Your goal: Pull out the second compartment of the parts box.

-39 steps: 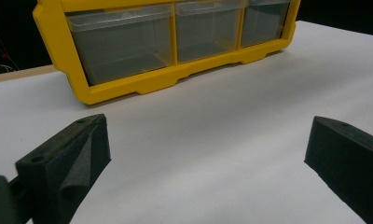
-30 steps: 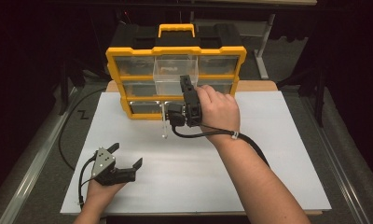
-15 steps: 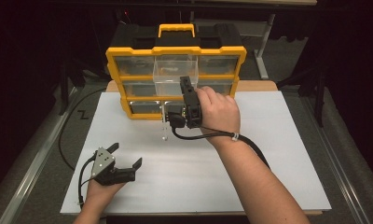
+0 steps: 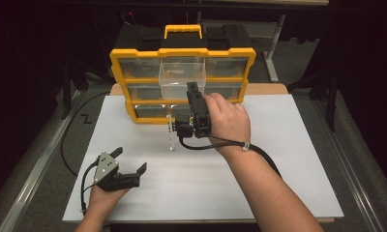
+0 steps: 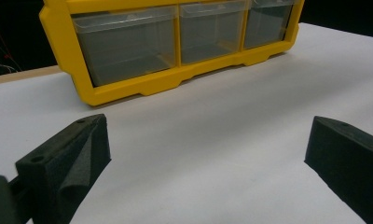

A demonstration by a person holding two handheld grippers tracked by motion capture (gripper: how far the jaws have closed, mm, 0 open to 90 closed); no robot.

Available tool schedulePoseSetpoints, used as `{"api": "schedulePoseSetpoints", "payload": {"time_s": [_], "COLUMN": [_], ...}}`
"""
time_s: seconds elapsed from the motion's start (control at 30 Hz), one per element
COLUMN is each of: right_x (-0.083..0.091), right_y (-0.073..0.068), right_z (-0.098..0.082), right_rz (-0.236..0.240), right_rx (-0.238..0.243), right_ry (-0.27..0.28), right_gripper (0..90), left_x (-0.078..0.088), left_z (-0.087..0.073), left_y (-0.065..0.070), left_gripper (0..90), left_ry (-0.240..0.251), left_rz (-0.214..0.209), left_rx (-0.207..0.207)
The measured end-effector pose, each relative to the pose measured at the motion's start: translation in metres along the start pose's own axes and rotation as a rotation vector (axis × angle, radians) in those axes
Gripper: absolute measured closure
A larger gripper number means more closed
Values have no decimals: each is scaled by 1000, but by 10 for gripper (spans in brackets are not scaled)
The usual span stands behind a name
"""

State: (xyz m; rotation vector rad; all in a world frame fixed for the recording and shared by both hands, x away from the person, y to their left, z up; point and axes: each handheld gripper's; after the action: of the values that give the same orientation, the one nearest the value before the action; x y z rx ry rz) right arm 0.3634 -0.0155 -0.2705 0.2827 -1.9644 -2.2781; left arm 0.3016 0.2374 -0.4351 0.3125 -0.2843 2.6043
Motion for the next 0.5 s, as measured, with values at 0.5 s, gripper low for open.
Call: {"api": "schedulePoseSetpoints", "payload": {"time_s": [0.5], "right_x": [47], "right_y": [-35], "right_z": [-43], "right_rz": [82], "right_rx": [-1], "right_ry": [-8], "right_gripper": [533], "left_x": [2], "left_z": [1], "left_y": [-1], "left_gripper": [8], "left_ry": [14], "left_rz": [19], "left_rx": [19]}}
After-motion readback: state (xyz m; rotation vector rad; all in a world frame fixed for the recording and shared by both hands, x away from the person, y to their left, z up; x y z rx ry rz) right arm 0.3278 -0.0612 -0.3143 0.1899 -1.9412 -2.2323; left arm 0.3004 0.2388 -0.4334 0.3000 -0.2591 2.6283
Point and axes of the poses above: each handheld gripper's, and its own axes: x roughly backward along the jaws, z roughly out of its top, y roughly to its right, and after that the axes turned 8 degrees about -x, right-handed
